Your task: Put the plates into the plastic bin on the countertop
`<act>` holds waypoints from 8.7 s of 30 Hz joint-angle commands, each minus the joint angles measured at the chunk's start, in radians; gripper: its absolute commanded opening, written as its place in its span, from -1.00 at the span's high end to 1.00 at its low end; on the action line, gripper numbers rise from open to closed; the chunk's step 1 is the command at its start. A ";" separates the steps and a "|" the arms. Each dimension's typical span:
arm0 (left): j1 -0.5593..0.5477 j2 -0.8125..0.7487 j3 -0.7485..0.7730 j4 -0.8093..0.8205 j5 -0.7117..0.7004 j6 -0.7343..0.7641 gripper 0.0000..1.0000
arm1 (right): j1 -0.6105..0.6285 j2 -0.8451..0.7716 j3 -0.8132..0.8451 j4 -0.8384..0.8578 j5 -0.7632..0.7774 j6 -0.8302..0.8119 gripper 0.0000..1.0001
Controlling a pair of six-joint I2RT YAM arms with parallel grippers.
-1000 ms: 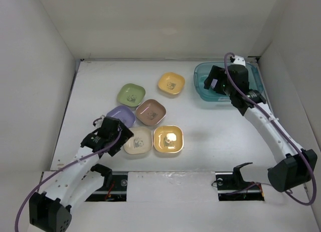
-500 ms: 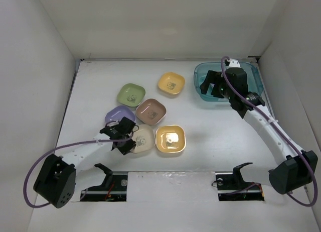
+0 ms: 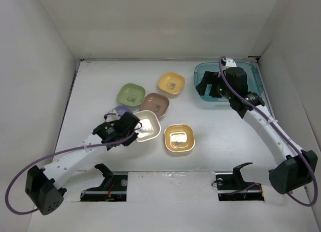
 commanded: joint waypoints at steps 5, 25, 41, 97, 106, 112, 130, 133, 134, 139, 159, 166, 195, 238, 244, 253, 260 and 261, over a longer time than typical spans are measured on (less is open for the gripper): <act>-0.003 0.007 0.194 0.064 -0.102 0.285 1.00 | 0.133 0.016 -0.035 0.163 -0.297 -0.066 -0.98; -0.003 0.131 0.426 0.285 0.011 0.561 1.00 | 0.398 0.196 0.034 0.185 -0.092 0.070 0.98; -0.117 0.295 0.408 0.424 0.045 0.532 -0.99 | -0.147 0.263 0.233 -0.034 0.066 0.070 1.00; -0.326 0.414 0.731 0.228 -0.202 0.510 0.74 | 0.116 -0.114 -0.263 0.188 -0.311 0.004 1.00; -0.287 0.323 0.732 0.122 -0.309 0.469 -0.99 | -0.062 0.071 -0.036 0.090 -0.097 0.004 1.00; -0.253 0.191 0.592 0.139 -0.311 0.469 -0.99 | -0.160 0.277 0.107 0.081 -0.022 -0.028 1.00; -0.253 0.056 0.485 0.075 -0.364 0.469 -0.99 | -0.339 0.636 0.368 0.033 -0.041 -0.062 1.00; -0.253 0.047 0.475 0.066 -0.375 0.469 -0.99 | -0.339 0.697 0.431 -0.010 -0.018 -0.062 1.00; -0.253 0.036 0.475 0.065 -0.375 0.469 -0.99 | -0.339 0.707 0.441 -0.031 -0.003 -0.062 1.00; -0.253 0.016 0.455 0.056 -0.394 0.469 -0.99 | -0.339 0.707 0.431 -0.022 -0.003 -0.062 1.00; -0.253 0.007 0.426 0.047 -0.403 0.469 -0.99 | -0.451 0.765 0.495 -0.129 0.072 0.010 1.00; -0.253 0.007 0.417 0.056 -0.403 0.469 -0.99 | -0.494 0.802 0.566 -0.160 0.081 0.038 1.00; 0.071 0.303 0.146 0.472 -0.150 0.468 -0.99 | -0.214 0.339 0.324 -0.091 0.086 0.038 -1.00; 0.322 0.058 0.483 0.148 -0.229 0.687 -0.99 | 0.380 0.816 0.321 0.045 0.172 0.181 0.10; 0.557 0.010 0.399 0.214 -0.036 0.800 -0.99 | 0.401 0.707 0.181 0.064 0.207 0.202 0.79; 0.557 0.028 0.334 0.305 0.071 0.843 -0.99 | 0.392 0.452 0.175 -0.040 0.296 0.199 1.00; 0.557 -0.002 0.282 0.384 0.209 0.888 -0.99 | 0.098 0.384 0.293 -0.113 0.310 0.135 1.00; 0.557 -0.002 0.271 0.384 0.234 0.888 -0.99 | 0.002 0.394 0.302 -0.113 0.280 0.126 1.00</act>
